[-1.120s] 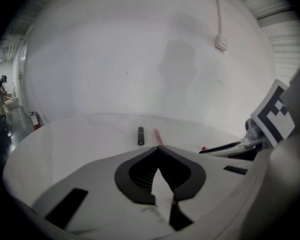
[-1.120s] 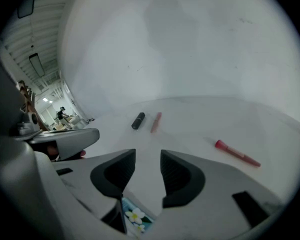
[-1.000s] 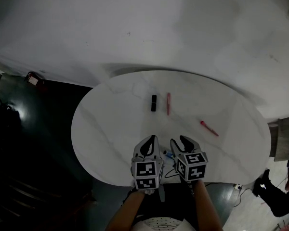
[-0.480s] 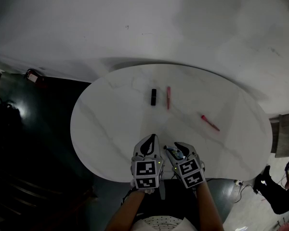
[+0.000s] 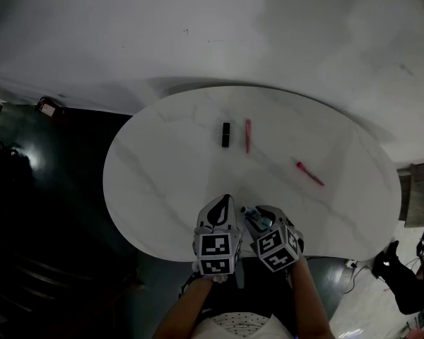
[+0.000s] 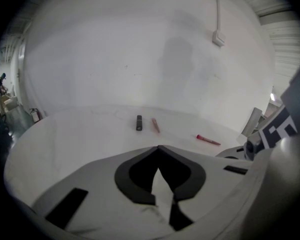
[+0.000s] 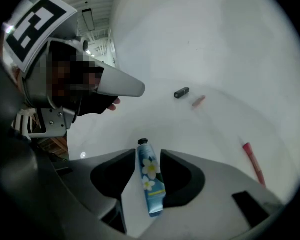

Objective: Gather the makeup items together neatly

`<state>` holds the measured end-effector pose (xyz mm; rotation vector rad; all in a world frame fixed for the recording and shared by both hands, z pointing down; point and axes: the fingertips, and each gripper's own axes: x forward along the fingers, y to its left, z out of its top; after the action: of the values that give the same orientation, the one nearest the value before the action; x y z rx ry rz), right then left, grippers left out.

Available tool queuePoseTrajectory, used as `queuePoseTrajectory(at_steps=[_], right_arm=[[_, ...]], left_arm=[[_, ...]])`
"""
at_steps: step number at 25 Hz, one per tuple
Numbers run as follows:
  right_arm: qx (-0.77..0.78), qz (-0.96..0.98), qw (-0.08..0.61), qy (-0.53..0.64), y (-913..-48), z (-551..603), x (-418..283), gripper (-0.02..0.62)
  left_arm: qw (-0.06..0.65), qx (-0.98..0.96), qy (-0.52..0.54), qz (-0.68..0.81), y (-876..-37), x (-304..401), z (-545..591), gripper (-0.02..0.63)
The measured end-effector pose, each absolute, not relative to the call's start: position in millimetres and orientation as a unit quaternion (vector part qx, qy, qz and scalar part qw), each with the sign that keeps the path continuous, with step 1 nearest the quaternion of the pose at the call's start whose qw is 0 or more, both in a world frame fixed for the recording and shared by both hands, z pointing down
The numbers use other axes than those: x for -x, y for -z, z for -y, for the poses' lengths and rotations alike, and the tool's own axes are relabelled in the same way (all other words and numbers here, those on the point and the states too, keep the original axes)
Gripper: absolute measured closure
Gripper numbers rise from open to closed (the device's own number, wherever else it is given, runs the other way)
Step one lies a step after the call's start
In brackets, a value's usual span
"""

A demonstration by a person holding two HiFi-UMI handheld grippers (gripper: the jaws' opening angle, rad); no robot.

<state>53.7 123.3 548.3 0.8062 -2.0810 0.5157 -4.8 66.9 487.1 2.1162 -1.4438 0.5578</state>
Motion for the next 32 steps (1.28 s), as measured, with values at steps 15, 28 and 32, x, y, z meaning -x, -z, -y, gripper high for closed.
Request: queuePoseTrajectory(at_steps=[15,28,32], right_arm=[[-0.296,0.821,0.446,-0.199,-560,-126,-52,0.439],[-0.334,0.812,0.422,-0.224,-557,-112,-57,0.445],[-0.382,0.795,0.382,-0.277,-550,-95,-69,0.445]], left_arm=[[0.264,-0.777,-0.215,0.530,-493,11,-78,0.568],[0.270,-0.774,-0.214,0.531,-495,10,-71,0.568],[0.270,-0.774,-0.213,0.531,-494,9,-65,0.568]])
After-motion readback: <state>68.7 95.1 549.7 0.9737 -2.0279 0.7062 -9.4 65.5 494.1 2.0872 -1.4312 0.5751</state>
